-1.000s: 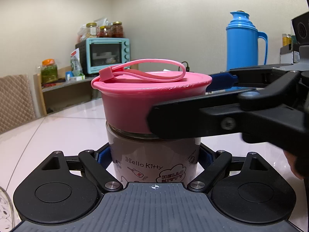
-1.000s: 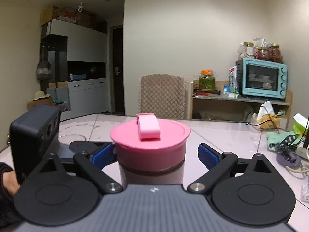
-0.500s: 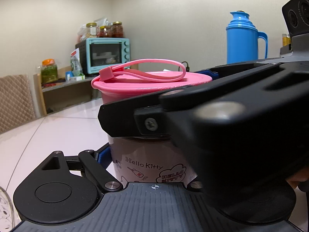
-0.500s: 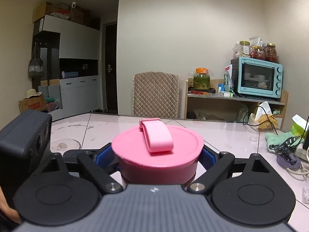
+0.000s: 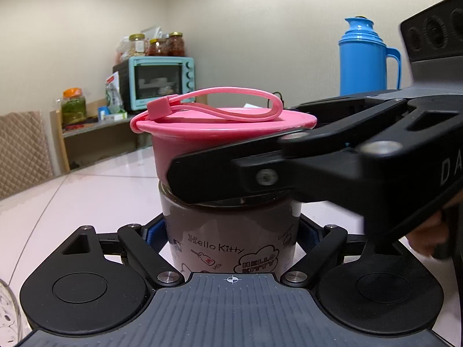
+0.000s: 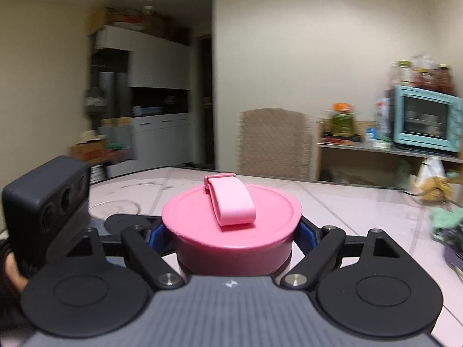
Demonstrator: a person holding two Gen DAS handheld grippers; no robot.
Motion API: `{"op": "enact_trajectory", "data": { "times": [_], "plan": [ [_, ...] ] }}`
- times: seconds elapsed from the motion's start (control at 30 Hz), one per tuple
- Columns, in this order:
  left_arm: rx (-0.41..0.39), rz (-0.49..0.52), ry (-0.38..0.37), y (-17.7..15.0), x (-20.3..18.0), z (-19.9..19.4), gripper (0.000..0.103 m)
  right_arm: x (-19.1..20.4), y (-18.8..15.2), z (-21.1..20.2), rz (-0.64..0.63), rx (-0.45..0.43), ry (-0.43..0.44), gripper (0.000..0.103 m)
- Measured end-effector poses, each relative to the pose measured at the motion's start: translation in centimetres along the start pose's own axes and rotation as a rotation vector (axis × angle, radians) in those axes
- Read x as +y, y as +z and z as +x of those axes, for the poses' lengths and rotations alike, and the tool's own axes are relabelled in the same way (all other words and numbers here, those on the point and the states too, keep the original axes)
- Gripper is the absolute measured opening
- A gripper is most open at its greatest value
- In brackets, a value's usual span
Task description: Unscrew bottle cap and pour
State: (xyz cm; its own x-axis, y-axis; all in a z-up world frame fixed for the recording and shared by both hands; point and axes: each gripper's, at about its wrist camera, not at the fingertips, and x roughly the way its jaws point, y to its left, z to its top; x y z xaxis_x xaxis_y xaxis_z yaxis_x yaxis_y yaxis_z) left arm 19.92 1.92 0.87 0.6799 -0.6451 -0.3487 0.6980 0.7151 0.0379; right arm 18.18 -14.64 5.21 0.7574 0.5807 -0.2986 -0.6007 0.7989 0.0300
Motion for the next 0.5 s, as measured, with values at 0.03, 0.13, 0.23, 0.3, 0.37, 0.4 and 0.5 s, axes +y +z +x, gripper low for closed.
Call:
{"op": "enact_trajectory", "data": {
  "times": [0.03, 0.13, 0.23, 0.3, 0.37, 0.4, 0.5],
  "plan": [
    [0.0, 0.0, 0.0, 0.0, 0.0, 0.0, 0.09, -0.4, 0.1, 0.0, -0.007, 0.001, 0.026, 0.085],
    [0.0, 0.0, 0.0, 0.0, 0.0, 0.0, 0.09, -2.1, 0.3, 0.2, -0.042, 0.009, 0.144, 0.085],
    [0.0, -0.001, 0.0, 0.0, 0.0, 0.0, 0.09, -3.2, 0.5, 0.4, -0.069, 0.018, 0.224, 0.085],
    [0.0, -0.001, 0.0, 0.0, 0.0, 0.0, 0.09, -3.2, 0.7, 0.3, -0.077, 0.02, 0.235, 0.085],
    [0.0, -0.001, -0.001, 0.0, 0.0, 0.0, 0.09, -3.1, 0.8, 0.2, -0.078, 0.021, 0.235, 0.085],
    [0.0, -0.001, 0.0, 0.0, 0.0, 0.0, 0.09, -3.0, 0.9, 0.2, -0.076, 0.021, 0.233, 0.085],
    [0.0, -0.001, 0.0, 0.0, 0.0, 0.0, 0.09, -2.6, 1.0, -0.1, -0.053, 0.027, 0.206, 0.086]
  ]
}}
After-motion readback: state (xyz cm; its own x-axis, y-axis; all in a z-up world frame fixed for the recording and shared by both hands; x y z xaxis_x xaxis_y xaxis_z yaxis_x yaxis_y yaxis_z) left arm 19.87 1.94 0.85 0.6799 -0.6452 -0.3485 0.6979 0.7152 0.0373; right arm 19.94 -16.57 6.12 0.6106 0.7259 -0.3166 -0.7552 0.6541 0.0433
